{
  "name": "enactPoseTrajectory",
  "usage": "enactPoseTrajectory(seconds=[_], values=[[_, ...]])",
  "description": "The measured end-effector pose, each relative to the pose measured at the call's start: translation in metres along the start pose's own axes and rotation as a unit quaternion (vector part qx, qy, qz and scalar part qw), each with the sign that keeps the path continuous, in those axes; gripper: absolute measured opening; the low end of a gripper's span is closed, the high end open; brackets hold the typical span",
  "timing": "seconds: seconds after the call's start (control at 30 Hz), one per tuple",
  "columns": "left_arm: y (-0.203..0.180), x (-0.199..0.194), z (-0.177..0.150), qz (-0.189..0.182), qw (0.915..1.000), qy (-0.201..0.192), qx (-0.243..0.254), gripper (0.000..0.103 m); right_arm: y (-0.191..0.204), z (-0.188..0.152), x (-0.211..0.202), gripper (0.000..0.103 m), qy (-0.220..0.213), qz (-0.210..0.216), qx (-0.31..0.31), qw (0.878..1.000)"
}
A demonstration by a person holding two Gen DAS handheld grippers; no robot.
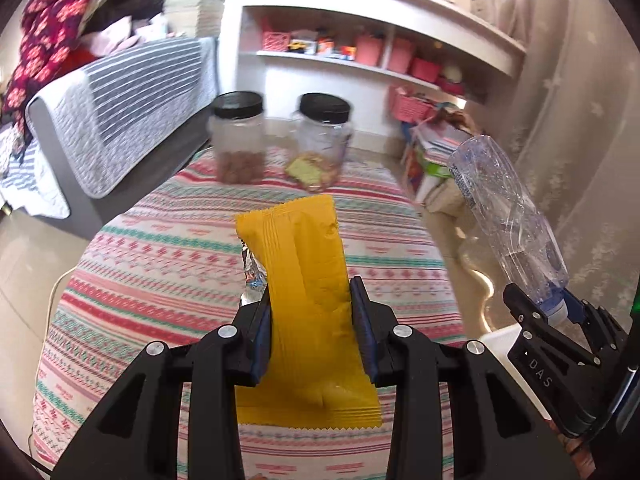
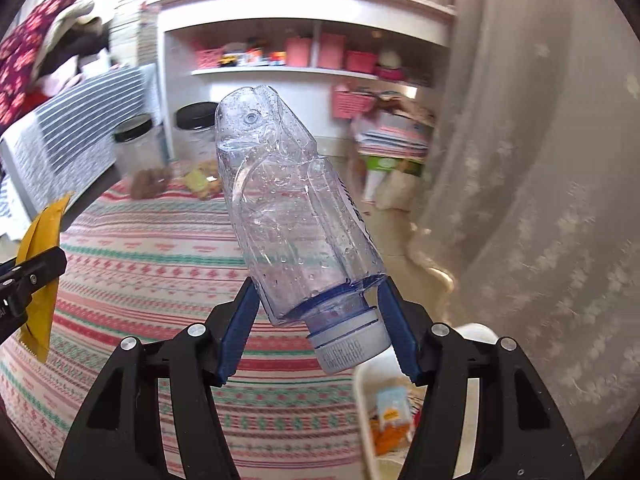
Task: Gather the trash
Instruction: 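Carry the bottle and wrapper over the white bin and release both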
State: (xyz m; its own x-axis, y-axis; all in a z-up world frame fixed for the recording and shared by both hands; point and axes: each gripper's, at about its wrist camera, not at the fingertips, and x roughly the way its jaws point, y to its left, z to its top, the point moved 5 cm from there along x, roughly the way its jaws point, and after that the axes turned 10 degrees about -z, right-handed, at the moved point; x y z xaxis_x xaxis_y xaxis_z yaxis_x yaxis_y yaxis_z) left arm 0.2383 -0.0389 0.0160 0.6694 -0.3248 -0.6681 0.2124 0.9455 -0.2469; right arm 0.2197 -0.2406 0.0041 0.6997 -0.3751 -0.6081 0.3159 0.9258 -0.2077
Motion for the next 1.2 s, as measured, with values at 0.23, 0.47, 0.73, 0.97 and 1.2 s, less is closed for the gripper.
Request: enactPoseTrajectory(seconds=[0.23, 0.47, 0.73, 0.97, 1.2], values=[[-0.052, 0.013, -0.006, -0.025, 0.9990, 0.003, 0.036, 0.036, -0.059, -0.017, 0.009, 0.058, 0.017, -0.043, 0.031, 0.998], [-0.095, 0.031, -0.018, -0.043, 0.9966, 0.016, 0.069, 0.035, -0.113, -0.036, 0.012, 0.058, 0.037, -0.071, 0.069, 0.994], [-0.136, 0.042, -0.029, -0.064, 0.9934, 0.025, 0.092, 0.035, -0.155, -0.059, 0.017, 0.059, 0.064, -0.099, 0.077, 0.990], [-0.178, 0.051, -0.036, -0.093, 0.9891, 0.034, 0.109, 0.035, -0.190, -0.080, 0.017, 0.074, 0.084, -0.129, 0.089, 0.984], [-0.231, 0.057, -0.049, -0.129, 0.9811, 0.040, 0.139, 0.036, -0.233, -0.092, 0.010, 0.082, 0.085, -0.166, 0.121, 0.975]])
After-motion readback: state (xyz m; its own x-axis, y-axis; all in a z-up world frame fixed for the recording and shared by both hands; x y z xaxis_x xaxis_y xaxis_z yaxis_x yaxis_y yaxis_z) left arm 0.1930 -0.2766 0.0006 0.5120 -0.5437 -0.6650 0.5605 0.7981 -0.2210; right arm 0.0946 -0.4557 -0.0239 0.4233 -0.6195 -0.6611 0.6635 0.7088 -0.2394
